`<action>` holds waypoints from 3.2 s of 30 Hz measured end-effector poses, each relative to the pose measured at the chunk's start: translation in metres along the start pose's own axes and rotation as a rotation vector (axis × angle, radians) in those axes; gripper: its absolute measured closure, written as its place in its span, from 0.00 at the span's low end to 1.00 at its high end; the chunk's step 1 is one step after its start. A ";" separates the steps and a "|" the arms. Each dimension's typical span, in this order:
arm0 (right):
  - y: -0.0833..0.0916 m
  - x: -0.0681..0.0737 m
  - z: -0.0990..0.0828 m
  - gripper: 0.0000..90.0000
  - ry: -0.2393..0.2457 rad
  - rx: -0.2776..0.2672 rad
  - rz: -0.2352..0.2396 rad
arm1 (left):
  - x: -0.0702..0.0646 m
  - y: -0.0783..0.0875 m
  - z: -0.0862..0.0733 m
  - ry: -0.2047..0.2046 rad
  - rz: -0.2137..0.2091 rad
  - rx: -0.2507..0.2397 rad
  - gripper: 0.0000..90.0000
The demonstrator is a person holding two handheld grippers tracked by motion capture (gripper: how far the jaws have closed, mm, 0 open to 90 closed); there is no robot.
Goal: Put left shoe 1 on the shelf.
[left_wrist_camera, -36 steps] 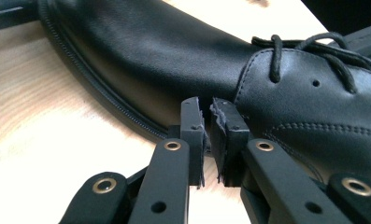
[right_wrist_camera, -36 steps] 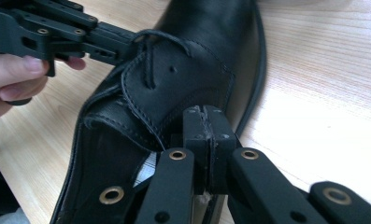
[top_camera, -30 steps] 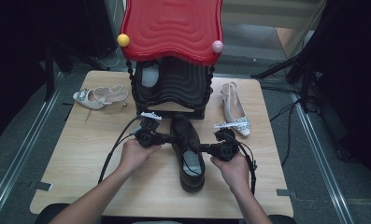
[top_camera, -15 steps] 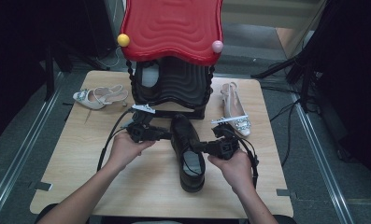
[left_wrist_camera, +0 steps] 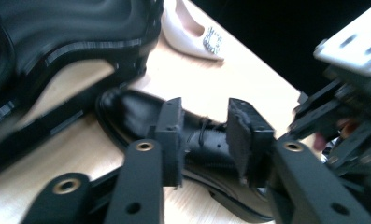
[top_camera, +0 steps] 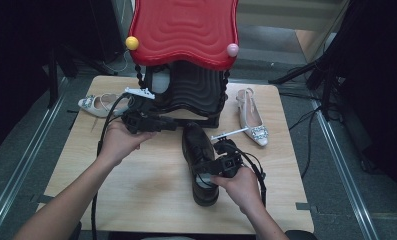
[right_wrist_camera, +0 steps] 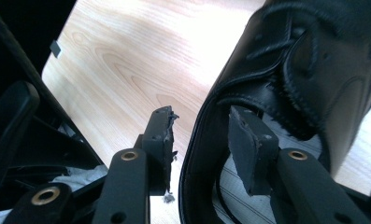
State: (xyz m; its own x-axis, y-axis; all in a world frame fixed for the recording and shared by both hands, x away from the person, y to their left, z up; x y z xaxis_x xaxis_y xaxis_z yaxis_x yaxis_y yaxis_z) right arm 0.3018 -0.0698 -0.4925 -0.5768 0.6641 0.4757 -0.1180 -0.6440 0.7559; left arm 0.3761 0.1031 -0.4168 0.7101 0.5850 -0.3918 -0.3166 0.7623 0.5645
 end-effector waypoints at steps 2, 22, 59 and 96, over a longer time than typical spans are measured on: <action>-0.006 -0.001 -0.003 0.70 -0.019 0.022 0.003 | -0.002 0.009 0.011 -0.013 -0.007 -0.020 0.77; -0.043 -0.007 0.001 0.70 -0.013 0.084 -0.028 | -0.006 0.056 0.091 -0.109 0.047 -0.102 0.97; -0.049 -0.010 0.000 0.84 -0.056 0.131 -0.040 | 0.021 0.040 0.169 -0.091 0.183 -0.127 1.00; 0.038 0.011 0.037 0.98 -0.074 -0.065 0.095 | 0.026 0.044 0.171 -0.083 0.220 -0.111 0.96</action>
State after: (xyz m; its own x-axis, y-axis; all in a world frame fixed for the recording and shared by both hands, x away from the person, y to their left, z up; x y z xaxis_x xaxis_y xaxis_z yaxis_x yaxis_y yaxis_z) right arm 0.3211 -0.0727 -0.4415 -0.5272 0.6233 0.5776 -0.1188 -0.7271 0.6762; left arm 0.4884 0.1040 -0.2776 0.6641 0.7189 -0.2053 -0.5328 0.6477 0.5446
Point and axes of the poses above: each handheld gripper's, and its own axes: y roughly backward along the jaws, z roughly out of its top, x roughly to its left, the point moved 7 cm from there along -y, roughly forward along the jaws, and after that the axes turned 3 degrees about y, right-handed, at the moved point
